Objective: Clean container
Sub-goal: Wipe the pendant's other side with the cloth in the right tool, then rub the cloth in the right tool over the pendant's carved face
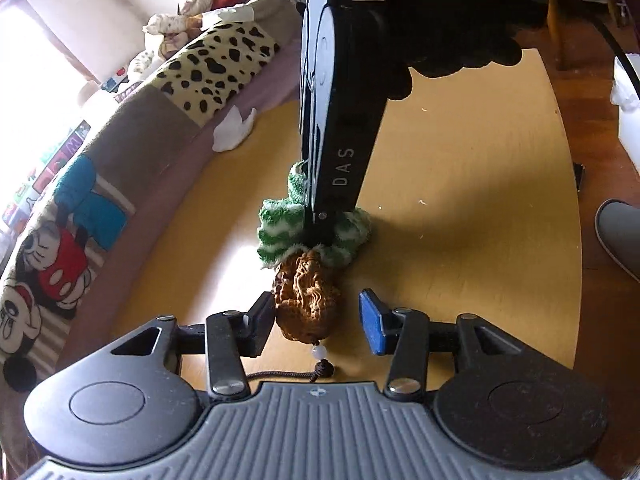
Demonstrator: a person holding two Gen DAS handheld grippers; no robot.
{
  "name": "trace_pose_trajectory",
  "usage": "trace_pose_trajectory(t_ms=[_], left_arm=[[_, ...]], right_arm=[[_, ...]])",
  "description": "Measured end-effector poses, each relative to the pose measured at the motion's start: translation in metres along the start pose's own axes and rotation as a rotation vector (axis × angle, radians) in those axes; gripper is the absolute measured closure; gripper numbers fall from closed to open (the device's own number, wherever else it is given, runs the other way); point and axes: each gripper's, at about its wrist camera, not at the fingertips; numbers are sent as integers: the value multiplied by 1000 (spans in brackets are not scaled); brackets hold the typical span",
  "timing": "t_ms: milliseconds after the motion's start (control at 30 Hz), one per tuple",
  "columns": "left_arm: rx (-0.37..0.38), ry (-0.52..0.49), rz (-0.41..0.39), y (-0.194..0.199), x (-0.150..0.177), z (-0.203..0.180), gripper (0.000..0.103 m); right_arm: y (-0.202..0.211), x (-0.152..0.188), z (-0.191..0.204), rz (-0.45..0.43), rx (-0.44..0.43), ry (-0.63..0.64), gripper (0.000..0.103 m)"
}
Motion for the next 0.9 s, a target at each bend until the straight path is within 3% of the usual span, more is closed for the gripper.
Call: trace_pose_trajectory(t_ms=[200,267,433,533,600,667,900], left_arm=[[-22,-16,-15,-9,4,2,68],[-30,19,-22,-10,6,5,68],[117,558,-11,-11,23,63,69],[180,810,-14,-14,41,86,69],[186,882,-14,-15,47,91,69],[163,849,-22,-13,47,88,69],[40,596,-2,-7,36,59,69]], right_arm=[[0,0,-1,-3,0,-4,90],[1,-1,-1,-7,6,-7,90],[6,-4,-8,-40,-5,-47,90],[8,-6,-8,-58,-26,-66,90],[5,-8,-4,-56,-41,-63,90],[1,-9,2,-54,-57,-56,90],[-6,-13,11,-52,-83,-56,89]])
Point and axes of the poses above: each gripper's, at about its wrist camera, not at the fingertips, and y roughly against the way its jaws point, z to its left, x to its underside, and after that the axes turned 2 degrees about -z, right-handed
